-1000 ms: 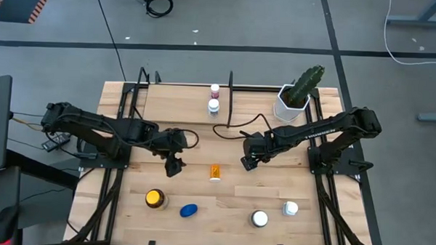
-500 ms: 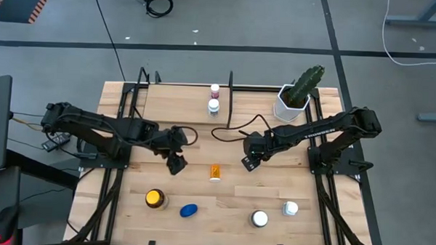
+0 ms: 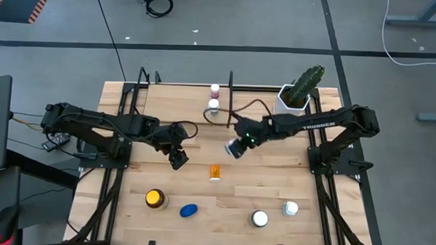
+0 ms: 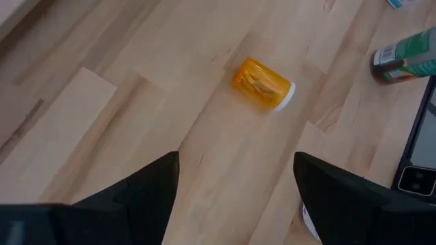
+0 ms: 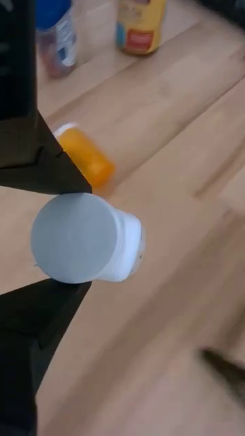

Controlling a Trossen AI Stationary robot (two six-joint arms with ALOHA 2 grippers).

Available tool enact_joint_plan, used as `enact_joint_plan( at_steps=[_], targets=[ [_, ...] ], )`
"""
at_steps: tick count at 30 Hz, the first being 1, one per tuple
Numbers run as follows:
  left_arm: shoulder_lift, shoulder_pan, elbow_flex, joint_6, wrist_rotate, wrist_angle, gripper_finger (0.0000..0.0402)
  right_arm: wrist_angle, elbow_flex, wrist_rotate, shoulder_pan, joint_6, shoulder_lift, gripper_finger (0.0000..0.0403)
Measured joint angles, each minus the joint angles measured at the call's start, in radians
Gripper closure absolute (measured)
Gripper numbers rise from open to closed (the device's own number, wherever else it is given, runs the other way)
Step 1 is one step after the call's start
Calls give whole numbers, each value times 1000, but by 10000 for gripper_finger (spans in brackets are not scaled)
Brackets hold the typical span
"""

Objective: Pick and place medicine bottles onto shelf by color
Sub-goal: Put the top white pill bottle on the shelf

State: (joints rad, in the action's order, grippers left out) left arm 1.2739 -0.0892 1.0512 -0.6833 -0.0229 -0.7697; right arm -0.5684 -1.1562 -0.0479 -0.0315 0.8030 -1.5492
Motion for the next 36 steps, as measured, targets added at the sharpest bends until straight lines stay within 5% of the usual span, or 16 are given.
enact_joint_plan(
  at_steps=[13, 27, 36],
  targets=[
    [-50, 3, 2, 41, 35, -107, 109, -201, -435, 19, -34, -202, -320, 208],
    [-225, 3, 1, -14, 16, -201, 109, -203, -668, 23, -34, -201, -603, 208],
    [-270, 2, 1, -20, 16, -230, 109, -198, -716, 30, -55, -153, -663, 206]
  ],
)
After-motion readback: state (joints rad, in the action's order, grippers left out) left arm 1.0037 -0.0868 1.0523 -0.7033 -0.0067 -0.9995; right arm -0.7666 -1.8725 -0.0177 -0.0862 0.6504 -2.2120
